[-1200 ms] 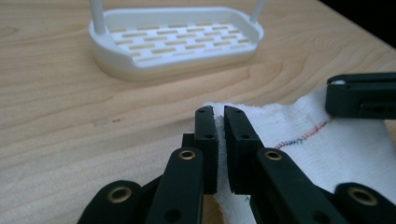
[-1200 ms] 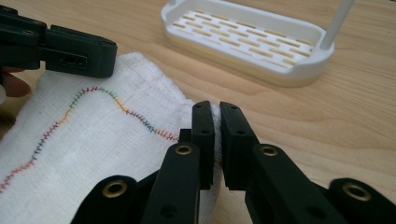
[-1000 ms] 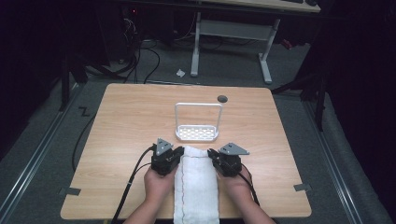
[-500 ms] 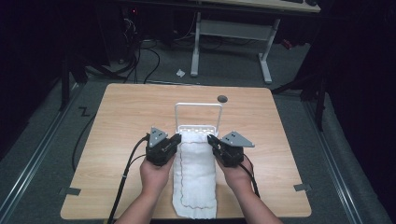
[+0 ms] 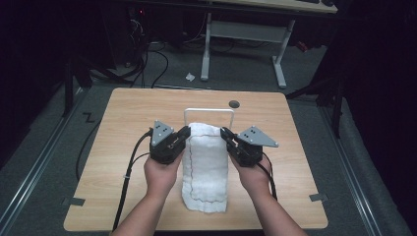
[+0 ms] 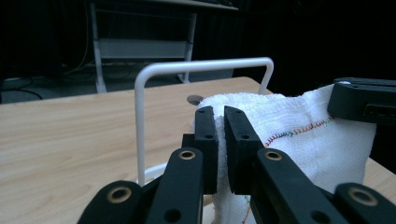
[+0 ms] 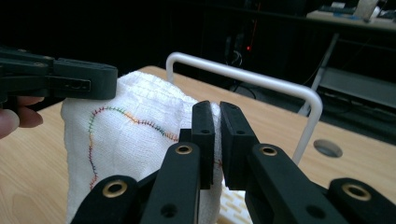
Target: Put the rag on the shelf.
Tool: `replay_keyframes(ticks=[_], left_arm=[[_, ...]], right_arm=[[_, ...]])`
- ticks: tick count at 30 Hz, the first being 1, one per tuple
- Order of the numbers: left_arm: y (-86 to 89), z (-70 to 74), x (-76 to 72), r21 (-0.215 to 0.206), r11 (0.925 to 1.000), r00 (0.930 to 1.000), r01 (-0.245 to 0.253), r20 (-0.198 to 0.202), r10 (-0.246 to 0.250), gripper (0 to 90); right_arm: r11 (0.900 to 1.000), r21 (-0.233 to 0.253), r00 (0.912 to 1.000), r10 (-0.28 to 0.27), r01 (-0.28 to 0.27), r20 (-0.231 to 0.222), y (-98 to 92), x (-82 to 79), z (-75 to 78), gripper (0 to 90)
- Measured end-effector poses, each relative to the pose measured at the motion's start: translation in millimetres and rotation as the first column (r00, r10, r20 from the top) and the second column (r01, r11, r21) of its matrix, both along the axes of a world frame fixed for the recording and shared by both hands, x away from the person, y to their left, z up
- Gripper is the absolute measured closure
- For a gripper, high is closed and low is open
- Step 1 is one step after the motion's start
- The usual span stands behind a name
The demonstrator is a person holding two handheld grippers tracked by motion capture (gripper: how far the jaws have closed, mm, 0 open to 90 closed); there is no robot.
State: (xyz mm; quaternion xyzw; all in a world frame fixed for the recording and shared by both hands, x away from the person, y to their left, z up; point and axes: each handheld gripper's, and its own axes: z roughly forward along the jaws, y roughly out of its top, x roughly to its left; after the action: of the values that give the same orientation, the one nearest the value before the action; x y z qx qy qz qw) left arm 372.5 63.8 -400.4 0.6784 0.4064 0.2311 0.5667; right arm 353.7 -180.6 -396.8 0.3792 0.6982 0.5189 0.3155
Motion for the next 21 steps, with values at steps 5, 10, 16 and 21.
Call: replay_keyframes(ticks=[5, 10, 16, 21], left_arm=[[0.8, 15.8, -1.8, -0.005, 1.0, 0.9994, 0.0, 0.035, 0.0, 84.4], [1.4, 31.1, -2.2, -0.006, 1.0, 0.9978, -0.001, 0.066, 0.001, 84.5], [0.0, 48.3, -1.8, -0.001, 1.0, 0.9949, 0.003, 0.1, -0.003, 84.5], [-2.9, 64.4, -1.9, 0.012, 0.9999, 0.9898, 0.011, 0.142, -0.013, 84.5]], right_arm=[[1.0, 0.006, 0.9996, -0.004, 0.004, 0.027, 0.8, -0.4, 12.6, 85.6], [1.0, 0.02, 0.9988, -0.003, 0.002, 0.049, 0.1, 0.1, 24.8, 85.6], [1.0, 0.031, 0.9966, -0.002, 0.0, 0.082, -2.0, -0.9, 41.4, 85.7], [0.999, 0.053, 0.9937, -0.008, 0.003, 0.111, -6.9, -0.9, 56.9, 85.7]])
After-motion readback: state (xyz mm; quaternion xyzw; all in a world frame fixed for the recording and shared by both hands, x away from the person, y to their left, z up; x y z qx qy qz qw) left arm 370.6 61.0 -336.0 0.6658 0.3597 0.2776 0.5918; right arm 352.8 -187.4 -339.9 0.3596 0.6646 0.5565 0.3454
